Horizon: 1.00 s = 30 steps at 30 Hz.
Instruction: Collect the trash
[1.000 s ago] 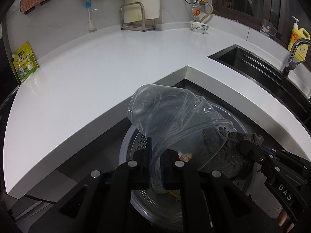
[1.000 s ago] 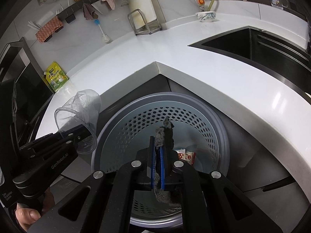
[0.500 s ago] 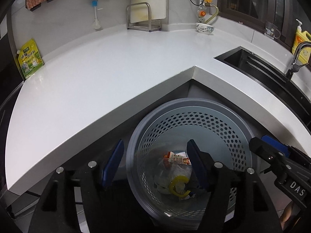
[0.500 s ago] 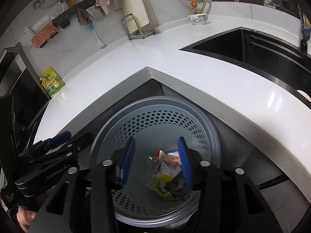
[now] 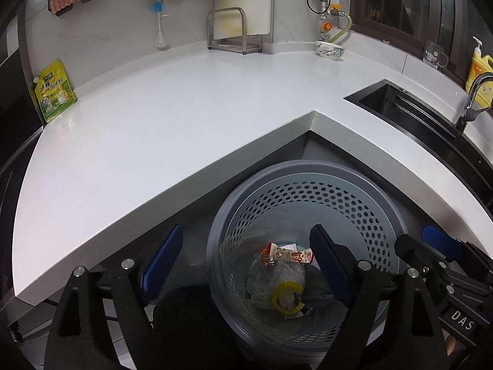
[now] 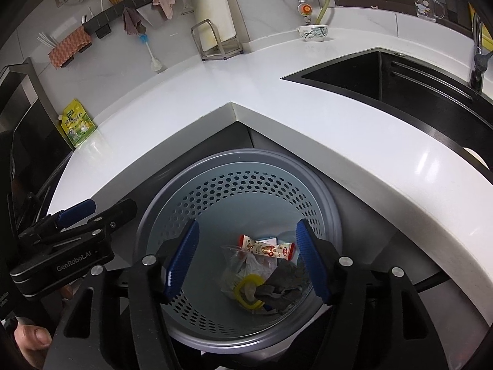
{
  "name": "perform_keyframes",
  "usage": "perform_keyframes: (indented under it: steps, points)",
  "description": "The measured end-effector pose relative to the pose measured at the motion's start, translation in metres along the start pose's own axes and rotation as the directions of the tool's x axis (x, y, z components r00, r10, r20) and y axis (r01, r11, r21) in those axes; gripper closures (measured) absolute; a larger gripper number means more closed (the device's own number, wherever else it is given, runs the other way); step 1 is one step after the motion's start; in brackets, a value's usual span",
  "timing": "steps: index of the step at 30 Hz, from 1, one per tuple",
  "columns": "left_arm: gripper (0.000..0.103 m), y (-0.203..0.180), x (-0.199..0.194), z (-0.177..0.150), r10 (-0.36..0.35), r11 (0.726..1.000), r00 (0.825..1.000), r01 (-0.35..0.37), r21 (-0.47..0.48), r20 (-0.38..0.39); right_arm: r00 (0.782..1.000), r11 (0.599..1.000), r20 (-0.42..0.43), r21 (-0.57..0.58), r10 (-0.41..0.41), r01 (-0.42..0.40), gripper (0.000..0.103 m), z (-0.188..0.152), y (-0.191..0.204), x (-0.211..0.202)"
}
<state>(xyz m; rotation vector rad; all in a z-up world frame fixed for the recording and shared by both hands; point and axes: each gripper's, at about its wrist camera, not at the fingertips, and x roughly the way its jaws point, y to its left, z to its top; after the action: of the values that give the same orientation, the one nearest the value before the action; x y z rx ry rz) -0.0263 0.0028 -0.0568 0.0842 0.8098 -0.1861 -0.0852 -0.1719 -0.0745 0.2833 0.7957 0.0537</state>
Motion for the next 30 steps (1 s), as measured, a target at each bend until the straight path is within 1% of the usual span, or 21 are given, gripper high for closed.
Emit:
perform_keyframes:
  steps: [10,14,24,30]
  points:
    - [0.016,0.0025,-0.0006,-0.0007,0.003,1.0,1.0,-0.003,-0.001,0.0,1.0,1.0,-0.002,0.01,-0.011,0.011,0.035,0.0,-0.0026,0.0003]
    - [0.009,0.0039,-0.0006,-0.0008,0.011,1.0,1.0,-0.011,-0.003,0.0,1.0,1.0,-0.003,0.013,-0.013,0.013,0.033,-0.0003,-0.0029,0.0007]
    - [0.007,0.0039,-0.0015,-0.0015,0.034,0.999,0.999,-0.034,0.0,0.005,1.0,1.0,-0.004,0.013,-0.027,0.027,0.031,-0.0007,-0.0034,0.0008]
    - [0.006,0.0035,-0.0026,-0.001,0.044,0.999,0.999,-0.044,0.0,0.006,0.999,0.999,0.001,-0.007,-0.046,0.046,0.03,-0.0005,-0.0002,0.0002]
